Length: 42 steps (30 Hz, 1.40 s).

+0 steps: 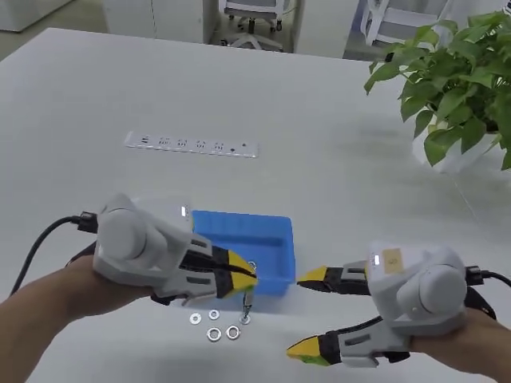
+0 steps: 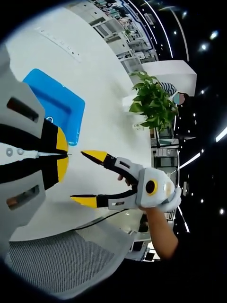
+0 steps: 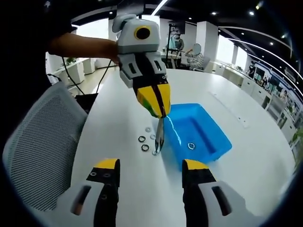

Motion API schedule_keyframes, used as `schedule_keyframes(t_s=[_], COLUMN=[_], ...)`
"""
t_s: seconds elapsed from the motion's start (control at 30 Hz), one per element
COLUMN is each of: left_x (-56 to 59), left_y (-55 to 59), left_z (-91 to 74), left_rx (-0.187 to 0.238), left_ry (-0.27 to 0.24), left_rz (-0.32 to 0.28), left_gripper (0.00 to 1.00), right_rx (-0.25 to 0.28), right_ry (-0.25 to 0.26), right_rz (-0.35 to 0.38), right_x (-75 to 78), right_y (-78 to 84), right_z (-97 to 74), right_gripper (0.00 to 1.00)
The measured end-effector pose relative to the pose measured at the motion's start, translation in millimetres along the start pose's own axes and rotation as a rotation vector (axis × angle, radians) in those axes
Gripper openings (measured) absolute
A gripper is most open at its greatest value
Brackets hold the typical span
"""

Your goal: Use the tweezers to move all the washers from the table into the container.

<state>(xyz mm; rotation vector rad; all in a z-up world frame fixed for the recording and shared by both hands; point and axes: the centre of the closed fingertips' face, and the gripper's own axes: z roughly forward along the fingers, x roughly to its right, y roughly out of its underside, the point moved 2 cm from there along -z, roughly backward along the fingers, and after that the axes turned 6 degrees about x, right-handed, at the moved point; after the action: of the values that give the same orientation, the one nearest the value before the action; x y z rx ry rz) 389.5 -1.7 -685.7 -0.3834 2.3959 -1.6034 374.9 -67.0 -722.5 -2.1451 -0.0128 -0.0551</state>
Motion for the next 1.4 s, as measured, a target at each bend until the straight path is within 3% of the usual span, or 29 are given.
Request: schedule_keyframes(t_s=[0.3, 1.07, 1.4], left_x=[1.0, 2.6, 3.2], left_y=[-0.4, -1.9, -0.7], left_z=[-0.6, 1.7, 0.5], left_rx=[-0.004, -0.019, -0.022], left_ry=[0.024, 0.058, 0.057], left_rz=[-0.005, -0.004, -0.006], left_gripper=[0.05, 0.05, 0.06], right_rx=[0.007, -0.011, -0.087], right_ry=[-0.040, -0.118, -0.151], right_rz=[-0.054, -0.169, -0.250], right_x=[3.9, 12.9, 12.0], right_y=[-5.7, -10.6, -1.9], right_z=[17.7, 60.8, 70.8], right_gripper=[0.38, 0.19, 0.11])
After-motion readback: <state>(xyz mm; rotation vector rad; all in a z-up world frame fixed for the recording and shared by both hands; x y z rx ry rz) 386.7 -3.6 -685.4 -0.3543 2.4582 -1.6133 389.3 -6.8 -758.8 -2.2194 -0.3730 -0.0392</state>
